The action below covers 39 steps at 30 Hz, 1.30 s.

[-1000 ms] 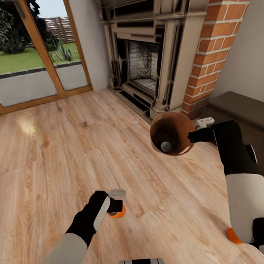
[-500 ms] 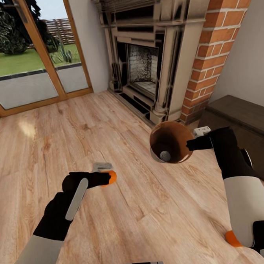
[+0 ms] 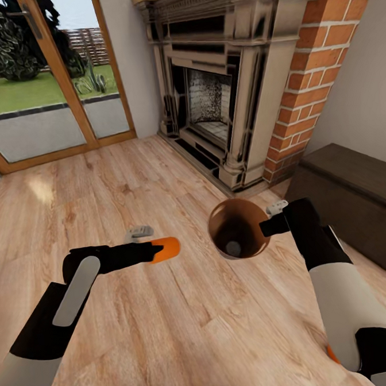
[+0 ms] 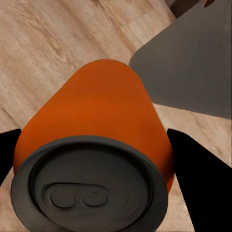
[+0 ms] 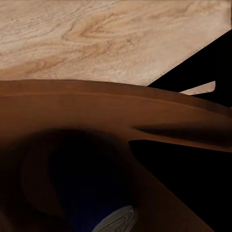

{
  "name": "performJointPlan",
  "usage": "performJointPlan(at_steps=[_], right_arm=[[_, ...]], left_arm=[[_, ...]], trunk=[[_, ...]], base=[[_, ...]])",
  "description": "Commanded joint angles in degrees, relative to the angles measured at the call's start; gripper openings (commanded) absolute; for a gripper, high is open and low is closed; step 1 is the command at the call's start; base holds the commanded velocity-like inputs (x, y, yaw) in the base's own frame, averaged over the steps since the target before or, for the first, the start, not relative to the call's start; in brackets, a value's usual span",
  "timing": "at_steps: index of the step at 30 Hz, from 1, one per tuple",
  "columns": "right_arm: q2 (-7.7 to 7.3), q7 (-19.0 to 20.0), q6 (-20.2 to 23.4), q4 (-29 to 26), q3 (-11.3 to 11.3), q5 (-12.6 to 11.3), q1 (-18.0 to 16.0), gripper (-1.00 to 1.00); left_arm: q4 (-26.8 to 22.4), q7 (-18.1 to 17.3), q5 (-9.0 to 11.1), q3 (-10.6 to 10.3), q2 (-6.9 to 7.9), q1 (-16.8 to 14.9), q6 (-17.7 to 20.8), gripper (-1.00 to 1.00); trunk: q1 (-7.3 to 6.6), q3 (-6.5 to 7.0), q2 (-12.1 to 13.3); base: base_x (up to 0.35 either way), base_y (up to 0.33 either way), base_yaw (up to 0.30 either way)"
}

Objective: Put the three can of soda from the living room inside the tash can in the kitchen.

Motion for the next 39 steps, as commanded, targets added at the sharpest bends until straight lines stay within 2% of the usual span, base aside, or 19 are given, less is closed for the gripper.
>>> performJointPlan(at_steps=[1, 5, 6, 7, 9, 10, 11, 13, 15, 20, 22, 25, 27, 30, 31, 33, 36, 37, 39], right_arm=[[0.28, 0.2, 0.1, 0.2, 0.0, -0.4, 0.0, -1.0], [1.8, 0.2, 0.1, 1.3, 0.0, 1.7, 0.1, -1.0], [2.19, 0.2, 0.1, 1.5, -0.1, 2.2, 0.1, -1.0], [2.55, 0.2, 0.1, 2.3, -0.1, 2.8, 0.1, -1.0], [2.73, 0.1, 0.1, 3.4, 0.0, 3.1, 0.1, -1.0], [2.77, 0.1, 0.1, 3.7, 0.0, 3.2, 0.1, -1.0], [2.86, 0.1, 0.1, 4.3, 0.0, 3.3, 0.1, -1.0], [2.91, 0.0, 0.1, 5.0, 0.1, 3.4, 0.1, -1.0], [3.0, 0.0, 0.1, 6.1, 0.3, 3.6, 0.3, -1.0], [4.08, -1.2, 0.1, 7.6, 1.7, 3.6, 0.5, -1.0], [5.41, -3.6, 0.1, 8.2, 2.1, 3.6, 0.5, -1.0], [6.39, -4.9, 0.1, 8.9, 2.3, 3.6, 0.5, -1.0], [6.92, -5.4, 0.1, 9.3, 2.4, 3.6, 0.6, -1.0], [7.65, -5.9, 0.1, 9.8, 2.5, 3.6, 0.6, -1.0], [7.82, -6.0, 0.1, 9.9, 2.6, 3.6, 0.6, -1.0], [7.96, -6.2, 0.1, 10.0, 2.7, 3.6, 0.6, -1.0], [8.05, -6.3, 0.1, 10.1, 2.8, 3.6, 0.6, -1.0], [8.08, -6.3, 0.1, 10.1, 2.8, 3.6, 0.6, -1.0], [8.09, -6.3, 0.1, 10.1, 2.8, 3.6, 0.6, -1.0]], left_arm=[[-0.1, 0.0, 0.7, 0.0, 0.05, 0.0, 0.0, -1.0], [-0.5, 0.0, 5.6, 0.1, 0.98, 0.1, 0.0, -1.0], [-0.5, 0.0, 6.9, 0.1, 1.98, 0.1, 0.0, -1.0], [-0.6, 0.0, 9.5, 0.1, 3.51, 0.0, 0.0, -1.0], [-0.6, 0.0, 12.3, 0.1, 4.69, -0.1, 0.0, -1.0], [-0.6, 0.0, 13.1, 0.1, 5.06, -0.1, 0.0, -1.0], [-0.6, 0.0, 14.5, 0.1, 6.25, -0.2, 0.0, -1.0], [-0.6, -0.1, 16.1, 0.2, 7.51, -0.4, 0.0, -1.0], [-0.6, -0.1, 19.3, 0.2, 9.19, -0.6, 0.0, -1.0], [-0.6, -0.1, 22.1, 0.2, 9.93, -1.5, 0.0, -1.0], [-0.6, 0.1, 23.3, -0.1, 9.78, -2.5, 0.0, -1.0], [-0.6, 0.2, 23.8, -0.4, 9.01, -2.9, 0.0, -1.0], [-0.6, 0.4, 23.9, -0.5, 7.47, -3.1, 0.0, -1.0], [-0.6, 3.0, 23.7, -1.1, 3.89, -3.2, 0.0, -1.0], [-0.6, 4.6, 23.6, -2.1, 2.5, -3.2, 0.0, -1.0], [-0.6, 6.2, 23.6, -3.9, 0.91, -3.3, 0.0, -1.0], [-0.6, 7.3, 23.7, -5.3, -0.51, -3.3, 0.0, -1.0], [-0.6, 8.3, 23.6, -6.0, -1.43, -3.3, 0.0, -1.0], [-0.5, 9.2, 23.6, -6.5, -1.92, -3.3, 0.0, -1.0]], trunk=[[-0.23, 0.19, 0.4], [-1.11, 0.91, 2.0], [-1.33, 1.09, 2.4], [-1.55, 1.27, 2.8], [-1.99, 1.63, 3.6], [-2.21, 1.81, 4.0], [-2.43, 1.99, 4.4], [-2.87, 2.35, 5.2], [-3.31, 2.71, 6.0], [-4.4, 3.61, 8.0], [-4.62, 3.78, 8.4], [-4.62, 3.78, 8.4], [-4.62, 3.78, 8.4], [-4.62, 3.78, 8.4], [-4.62, 3.78, 8.4], [-4.62, 3.78, 8.4], [-4.62, 3.78, 8.4], [-4.62, 3.78, 8.4], [-4.62, 3.78, 8.4]], base=[[0.0, 0.0, 0.0], [0.0, 0.0, 0.0], [0.0, 0.0, 0.0], [0.0, 0.0, 0.0], [0.0, 0.0, 0.0], [0.0, 0.0, 0.0], [0.0, 0.0, 0.0], [0.0, 0.0, 0.0], [0.0, 0.0, 0.0], [0.0, 0.0, 0.0], [0.0, 0.0, 0.0], [0.0, 0.0, 0.0], [0.0, 0.0, 0.0], [0.0, 0.0, 0.0], [0.0, 0.0, 0.0], [0.0, 0.0, 0.0], [0.0, 0.0, 0.0], [0.0, 0.0, 0.0], [0.0, 0.0, 0.0]])
